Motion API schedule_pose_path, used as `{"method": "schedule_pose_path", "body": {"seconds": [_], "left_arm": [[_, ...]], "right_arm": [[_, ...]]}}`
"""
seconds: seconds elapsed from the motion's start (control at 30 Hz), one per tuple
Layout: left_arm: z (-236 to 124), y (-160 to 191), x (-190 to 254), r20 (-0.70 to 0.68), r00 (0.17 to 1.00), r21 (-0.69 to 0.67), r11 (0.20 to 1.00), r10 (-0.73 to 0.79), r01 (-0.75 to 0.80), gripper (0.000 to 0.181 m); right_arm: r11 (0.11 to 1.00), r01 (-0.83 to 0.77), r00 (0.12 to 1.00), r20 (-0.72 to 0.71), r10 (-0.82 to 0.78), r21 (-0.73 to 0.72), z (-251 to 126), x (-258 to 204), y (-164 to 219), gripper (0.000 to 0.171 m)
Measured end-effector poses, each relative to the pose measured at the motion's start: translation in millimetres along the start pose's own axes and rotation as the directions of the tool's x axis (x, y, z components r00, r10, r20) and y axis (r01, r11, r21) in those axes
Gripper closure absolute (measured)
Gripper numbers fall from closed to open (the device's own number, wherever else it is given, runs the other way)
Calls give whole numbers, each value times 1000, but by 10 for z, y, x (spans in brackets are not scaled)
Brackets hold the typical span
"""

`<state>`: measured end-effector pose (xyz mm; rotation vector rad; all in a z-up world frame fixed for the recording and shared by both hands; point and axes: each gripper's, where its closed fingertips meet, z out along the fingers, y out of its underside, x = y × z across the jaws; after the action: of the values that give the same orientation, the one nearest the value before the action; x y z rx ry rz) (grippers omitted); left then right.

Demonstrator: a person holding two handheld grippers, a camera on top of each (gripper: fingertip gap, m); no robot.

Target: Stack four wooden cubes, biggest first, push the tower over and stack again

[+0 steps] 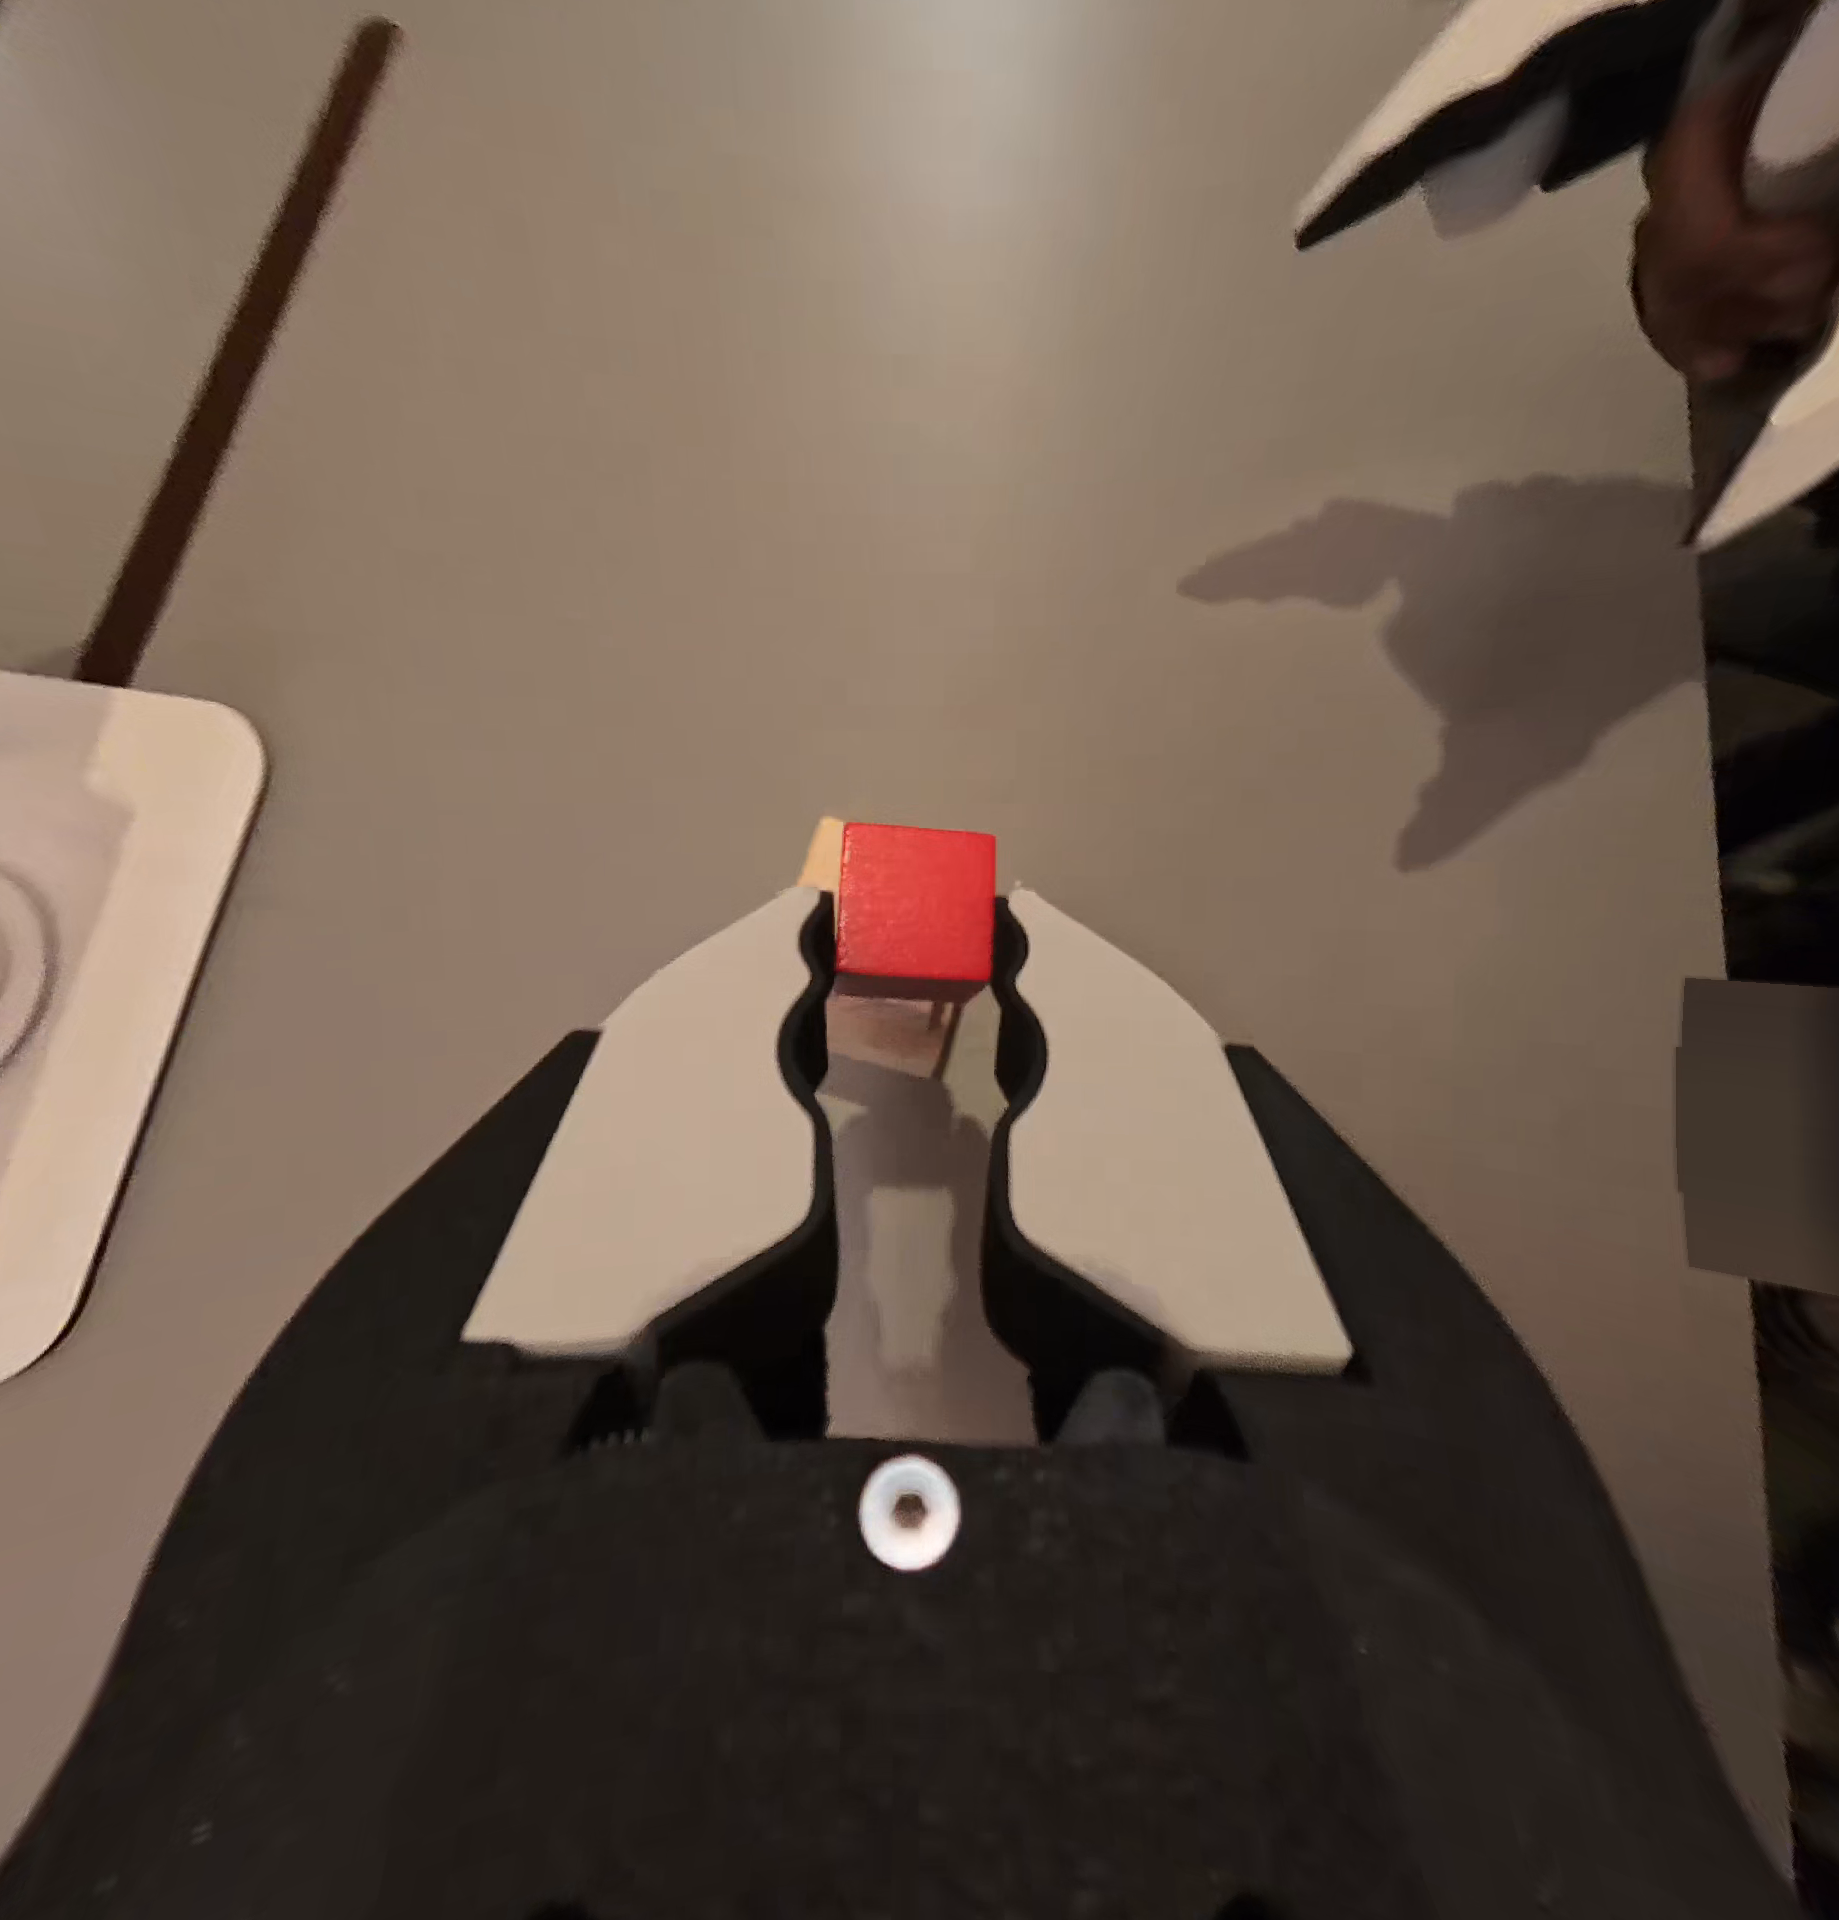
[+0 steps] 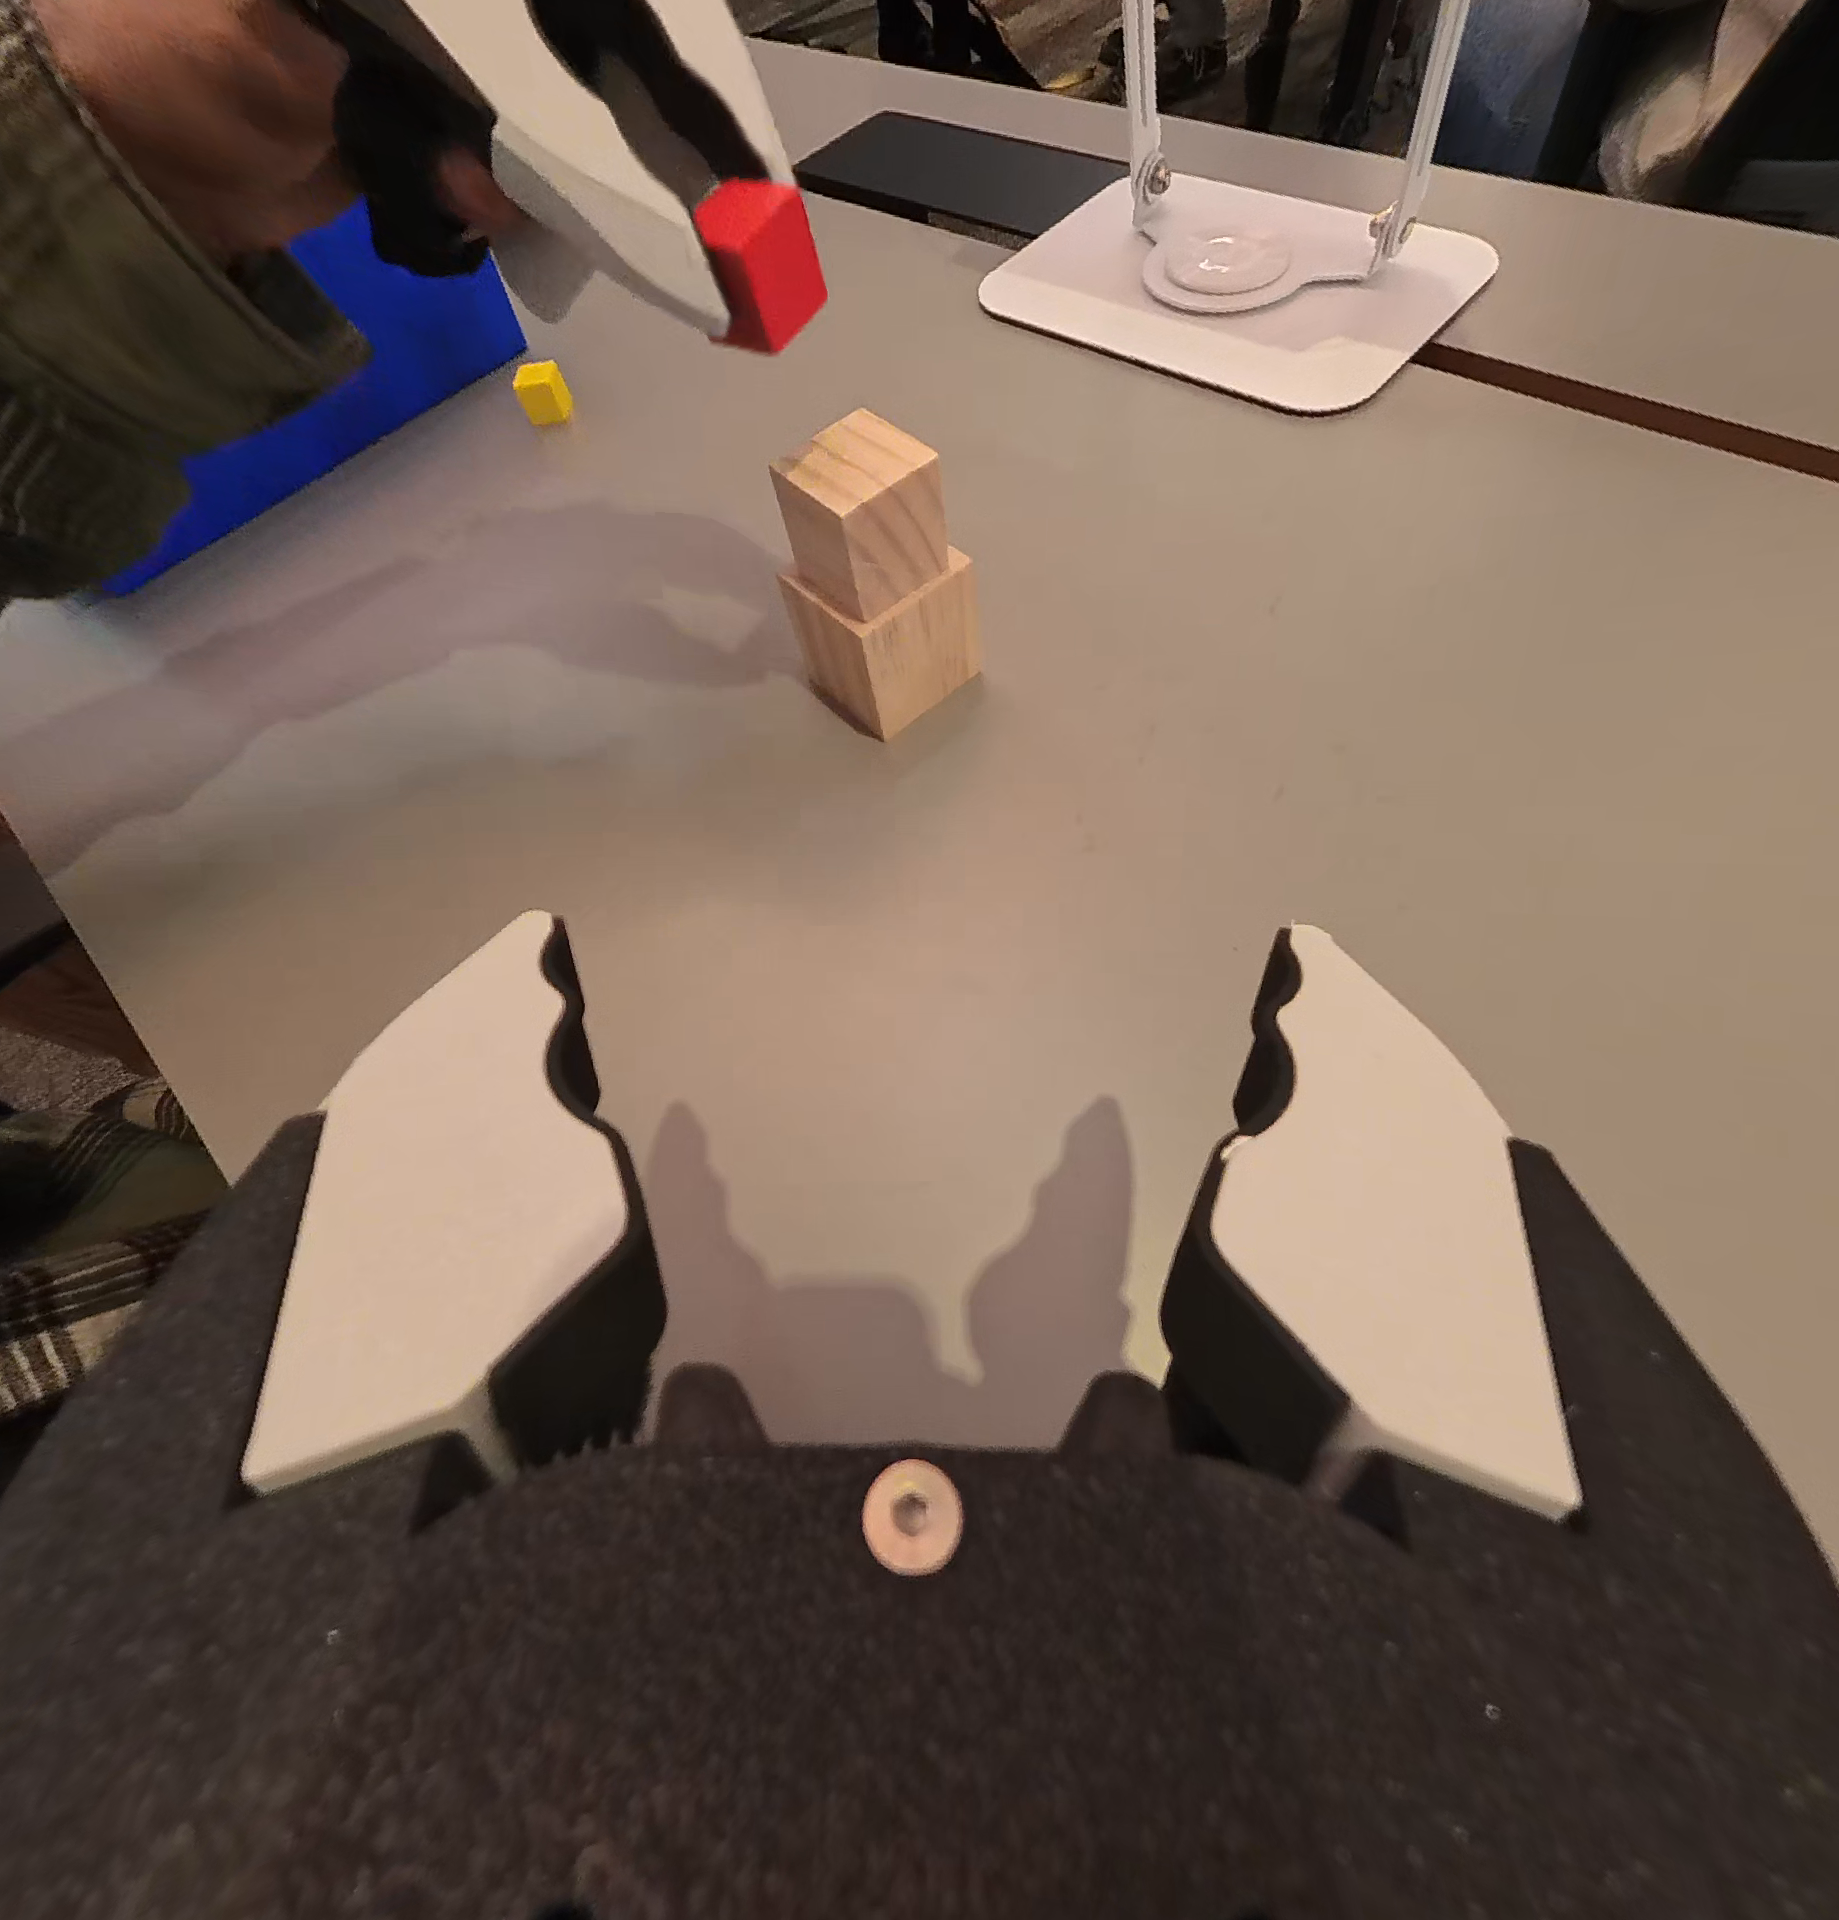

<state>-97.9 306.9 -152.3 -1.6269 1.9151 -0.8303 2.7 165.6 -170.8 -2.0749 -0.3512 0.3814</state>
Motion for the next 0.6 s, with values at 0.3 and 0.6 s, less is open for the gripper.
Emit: {"method": "schedule_pose_path", "body": {"seconds": [0.3,0.6], "left_arm": [[164,14,18,-146,988,-72,996,40,-51,153],[266,87,-12,-204,978,-67,996,50,-64,153]], "right_arm": [[1000,-3,1000,-1,3,11,-34,20,-16,50],[1000,-6,1000,-1,6,3,-9,31,4,50]]}}
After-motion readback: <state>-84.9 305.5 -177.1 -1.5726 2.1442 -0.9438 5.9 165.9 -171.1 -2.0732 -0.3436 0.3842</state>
